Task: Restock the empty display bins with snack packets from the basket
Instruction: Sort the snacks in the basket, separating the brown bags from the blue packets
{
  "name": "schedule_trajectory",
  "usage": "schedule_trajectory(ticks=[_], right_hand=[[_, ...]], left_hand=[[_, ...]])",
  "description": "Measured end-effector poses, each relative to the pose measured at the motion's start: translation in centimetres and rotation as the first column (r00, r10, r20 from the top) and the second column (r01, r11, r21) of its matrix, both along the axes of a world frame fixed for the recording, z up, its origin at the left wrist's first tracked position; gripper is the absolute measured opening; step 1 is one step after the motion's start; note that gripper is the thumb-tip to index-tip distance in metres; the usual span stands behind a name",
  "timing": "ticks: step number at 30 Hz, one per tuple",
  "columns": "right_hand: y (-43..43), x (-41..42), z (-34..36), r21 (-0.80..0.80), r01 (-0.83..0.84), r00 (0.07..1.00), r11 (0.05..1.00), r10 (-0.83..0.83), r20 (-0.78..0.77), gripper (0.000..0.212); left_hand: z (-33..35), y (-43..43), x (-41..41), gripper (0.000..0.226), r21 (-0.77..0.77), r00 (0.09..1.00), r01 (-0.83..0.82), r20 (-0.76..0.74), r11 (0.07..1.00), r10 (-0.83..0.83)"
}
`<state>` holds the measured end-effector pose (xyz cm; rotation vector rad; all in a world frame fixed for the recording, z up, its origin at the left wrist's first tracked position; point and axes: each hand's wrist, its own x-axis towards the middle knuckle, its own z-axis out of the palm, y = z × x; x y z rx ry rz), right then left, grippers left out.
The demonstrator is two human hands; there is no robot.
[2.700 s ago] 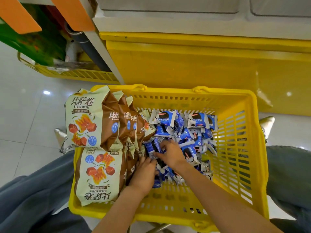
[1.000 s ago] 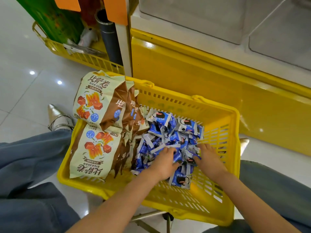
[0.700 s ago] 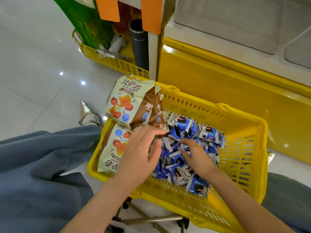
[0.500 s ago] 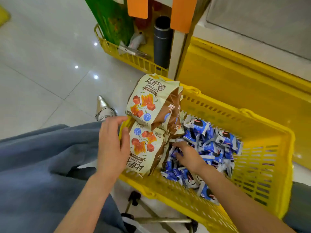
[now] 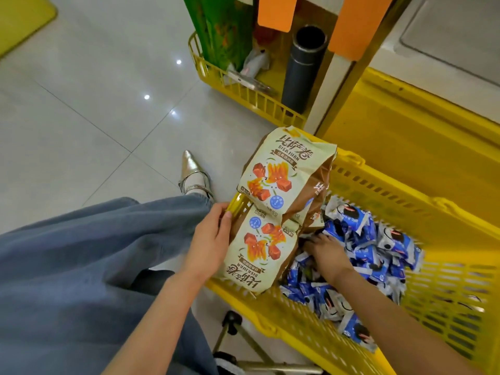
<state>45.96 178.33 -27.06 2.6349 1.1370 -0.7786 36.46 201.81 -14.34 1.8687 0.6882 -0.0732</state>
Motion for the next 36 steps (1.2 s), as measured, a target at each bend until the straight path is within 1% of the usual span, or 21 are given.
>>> schedule_trajectory(ticks=[3,5,6,8,10,12,14,15,17,18,19,21,23,24,25,28,29,32,34,35,36], right_hand=[[-0.9,-0.3,0.8,0.043,-0.013,1.000,0.999,0.012,0.022,0.030],[-1.9,-0.5,1.9,0.130,0.002,1.000,0.991,-0.003,0.010,0.022],[-2.4,-0.6,2.6,0.200,0.042,0.999,0.979,-0.040,-0.014,0.020],[-3.4,-0.6,4.6,0.341,0.192,0.981,0.920,-0.168,-0.099,0.023],[-3.9,-0.4,7.6,0.424,0.341,0.938,0.839,-0.270,-0.219,0.025],[-3.9,-0.4,10.8,0.474,0.400,0.905,0.784,-0.257,-0.339,0.027],[-3.3,-0.6,14.1,0.566,0.400,0.900,0.720,-0.192,-0.391,0.019],[-2.7,-0.8,15.6,0.619,0.404,0.899,0.674,-0.168,-0.404,0.013],[-1.3,-1.2,17.9,0.719,0.408,0.904,0.562,-0.140,-0.404,0.010],[-0.7,-1.3,18.8,0.751,0.431,0.897,0.500,-0.146,-0.417,0.012],[0.0,-1.5,19.3,0.769,0.468,0.880,0.436,-0.156,-0.448,0.013],[0.8,-1.7,19.5,0.781,0.526,0.850,0.337,-0.174,-0.497,0.015],[1.0,-1.7,18.2,0.746,0.597,0.802,0.296,-0.219,-0.555,0.020],[0.9,-1.6,16.9,0.696,0.647,0.763,0.311,-0.252,-0.596,0.020],[0.7,-1.7,15.4,0.627,0.692,0.721,0.357,-0.299,-0.625,0.020],[-0.1,-2.6,9.7,0.337,0.748,0.633,0.571,-0.463,-0.621,0.022],[-0.1,-3.1,8.1,0.236,0.758,0.597,0.609,-0.500,-0.627,0.025],[0.2,-4.8,4.5,-0.009,0.774,0.453,0.633,-0.564,-0.691,0.021],[0.5,-5.3,2.9,-0.079,0.743,0.437,0.664,-0.571,-0.695,0.018],[0.6,-5.4,2.3,-0.098,0.747,0.420,0.658,-0.581,-0.697,0.010],[0.8,-5.3,1.6,-0.095,0.758,0.410,0.646,-0.584,-0.700,0.015]], left_hand=[[0.1,0.1,0.1,0.019,0.011,1.000,0.000,-0.003,1.000,0.000],[0.3,-0.2,0.0,0.017,0.058,1.000,-0.011,0.003,0.998,0.011],[0.5,-0.4,-0.1,0.016,0.121,0.999,-0.024,0.029,0.992,0.020],[1.3,-0.9,-0.5,0.019,0.270,0.989,-0.067,0.144,0.961,0.028],[2.5,-1.6,-0.6,0.020,0.328,0.961,-0.088,0.278,0.941,-0.008],[3.7,-2.7,-0.4,0.018,0.278,0.935,0.012,0.337,0.961,-0.109],[4.9,-4.1,-0.1,0.020,0.143,0.917,0.220,0.306,0.965,-0.255],[5.3,-4.9,0.0,0.029,0.086,0.902,0.340,0.254,0.936,-0.351],[5.6,-6.0,0.1,0.048,0.086,0.829,0.534,0.141,0.841,-0.541],[5.7,-6.4,0.0,0.048,0.111,0.799,0.579,0.121,0.808,-0.589],[5.8,-6.5,-0.1,0.042,0.134,0.795,0.579,0.128,0.804,-0.593],[6.1,-6.3,-0.1,0.023,0.130,0.838,0.498,0.182,0.857,-0.514],[6.2,-5.5,-0.1,0.016,0.086,0.876,0.416,0.227,0.905,-0.425],[6.0,-5.0,-0.1,0.015,0.058,0.892,0.386,0.232,0.921,-0.389],[6.0,-4.6,-0.1,0.014,0.029,0.904,0.365,0.227,0.931,-0.361],[5.9,-3.4,-0.3,0.016,-0.063,0.927,0.330,0.213,0.942,-0.310],[5.8,-3.1,-0.2,0.019,-0.083,0.930,0.323,0.213,0.943,-0.300],[5.4,-2.5,0.0,0.023,-0.127,0.947,0.296,0.171,0.947,-0.273],[5.2,-2.4,0.2,0.025,-0.153,0.951,0.295,0.142,0.943,-0.275],[5.2,-2.4,0.4,0.025,-0.158,0.950,0.301,0.135,0.940,-0.281],[5.2,-2.4,0.6,0.026,-0.161,0.948,0.309,0.131,0.937,-0.290]])
